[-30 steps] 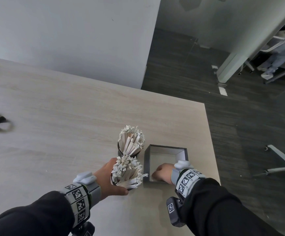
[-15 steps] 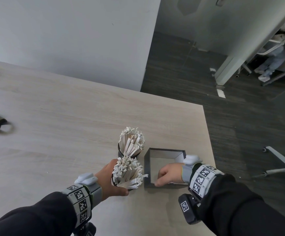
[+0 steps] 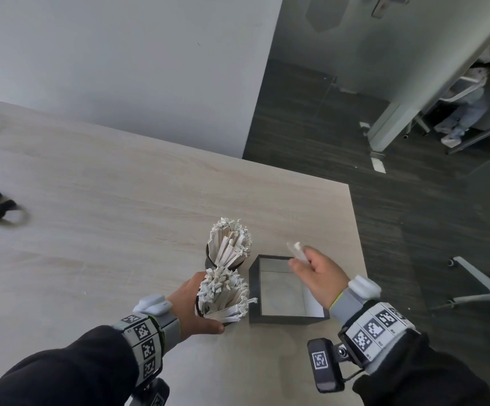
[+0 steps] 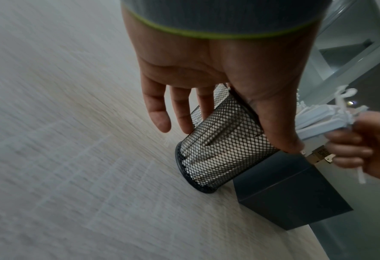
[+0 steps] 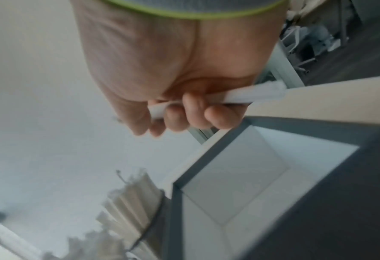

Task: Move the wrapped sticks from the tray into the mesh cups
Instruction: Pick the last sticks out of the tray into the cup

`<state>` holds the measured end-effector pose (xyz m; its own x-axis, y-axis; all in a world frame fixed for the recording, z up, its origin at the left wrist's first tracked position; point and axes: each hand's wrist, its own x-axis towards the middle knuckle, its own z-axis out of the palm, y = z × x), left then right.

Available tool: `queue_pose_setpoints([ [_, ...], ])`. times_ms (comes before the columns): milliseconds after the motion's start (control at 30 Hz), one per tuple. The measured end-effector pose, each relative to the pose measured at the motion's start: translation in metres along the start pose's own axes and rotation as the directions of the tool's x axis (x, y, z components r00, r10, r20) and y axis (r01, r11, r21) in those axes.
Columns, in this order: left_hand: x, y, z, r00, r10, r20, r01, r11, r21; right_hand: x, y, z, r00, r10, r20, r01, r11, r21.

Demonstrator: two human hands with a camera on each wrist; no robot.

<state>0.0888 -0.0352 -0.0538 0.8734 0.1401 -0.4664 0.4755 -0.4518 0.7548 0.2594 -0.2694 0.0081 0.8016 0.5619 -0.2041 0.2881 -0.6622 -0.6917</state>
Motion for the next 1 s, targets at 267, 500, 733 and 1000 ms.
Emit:
queue_pose_setpoints([
  [267,-0.003,0.000,0.002,1.000,0.001,-0.008,-0.001,1.000,-0.014,0.006,-0.084,0.016,0.934,-0.157,-0.321,0.246,0.935,0.257],
  [500,-0.012,-0.014,-0.005,0.999,0.009,0.035,-0.009,1.000,-0.014,0.039,-0.097,0.046,0.962,-0.245,-0.117,0.252,0.966,0.049],
  [733,-0.016,-0.040,-0.022,0.997,-0.073,-0.037,0.067,0.989,-0.133,0.052,-0.088,0.071,0.989,-0.112,0.101,0.130,0.973,-0.191],
  [1000,0.016,-0.033,-0.043,0.971,-0.173,-0.167,0.153,0.981,-0.123,0.059,-0.085,0.071,0.992,-0.123,-0.035,0.117,0.984,-0.132],
])
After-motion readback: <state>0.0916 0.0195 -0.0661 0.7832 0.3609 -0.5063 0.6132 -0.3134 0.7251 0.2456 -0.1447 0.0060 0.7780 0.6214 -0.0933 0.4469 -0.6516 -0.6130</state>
